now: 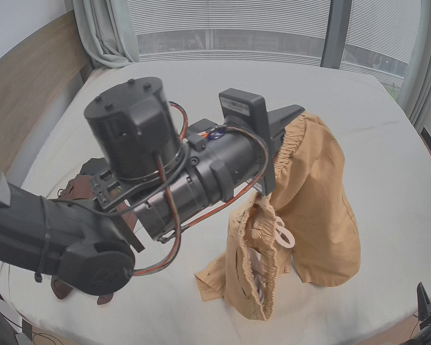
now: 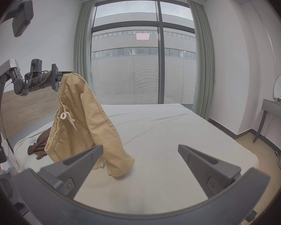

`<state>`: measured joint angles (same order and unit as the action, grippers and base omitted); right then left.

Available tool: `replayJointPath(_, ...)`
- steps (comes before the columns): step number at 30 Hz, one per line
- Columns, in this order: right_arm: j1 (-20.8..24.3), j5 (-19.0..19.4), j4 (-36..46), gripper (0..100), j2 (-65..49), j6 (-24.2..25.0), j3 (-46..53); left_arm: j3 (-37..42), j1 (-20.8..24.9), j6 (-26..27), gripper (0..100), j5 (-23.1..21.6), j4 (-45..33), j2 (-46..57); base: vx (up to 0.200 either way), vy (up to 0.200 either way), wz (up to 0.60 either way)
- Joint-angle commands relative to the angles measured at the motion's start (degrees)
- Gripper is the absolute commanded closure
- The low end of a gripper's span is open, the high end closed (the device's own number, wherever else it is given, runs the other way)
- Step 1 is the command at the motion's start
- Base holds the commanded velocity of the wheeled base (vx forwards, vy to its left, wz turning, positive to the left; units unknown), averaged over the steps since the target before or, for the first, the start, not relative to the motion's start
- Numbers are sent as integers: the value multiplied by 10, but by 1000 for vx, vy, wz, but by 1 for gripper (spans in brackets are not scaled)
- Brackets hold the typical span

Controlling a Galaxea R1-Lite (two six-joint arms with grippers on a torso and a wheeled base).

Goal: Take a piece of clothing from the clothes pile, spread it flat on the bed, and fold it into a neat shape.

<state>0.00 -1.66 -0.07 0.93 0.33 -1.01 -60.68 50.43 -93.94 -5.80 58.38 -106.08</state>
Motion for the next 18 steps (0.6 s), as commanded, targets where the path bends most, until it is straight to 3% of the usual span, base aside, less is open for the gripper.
replayJointPath(1,0,0,0,0,-9,-1,10,51,-18,6,100,0,2,59,0,0,0)
replayJointPath(10,0,0,0,0,-9,-2,10,138,-75,87,100,-3,37,93,0,0,0)
replayJointPath(18,0,0,0,0,-9,-2,10,198,-139,115,100,-12,98,90,0,0,0)
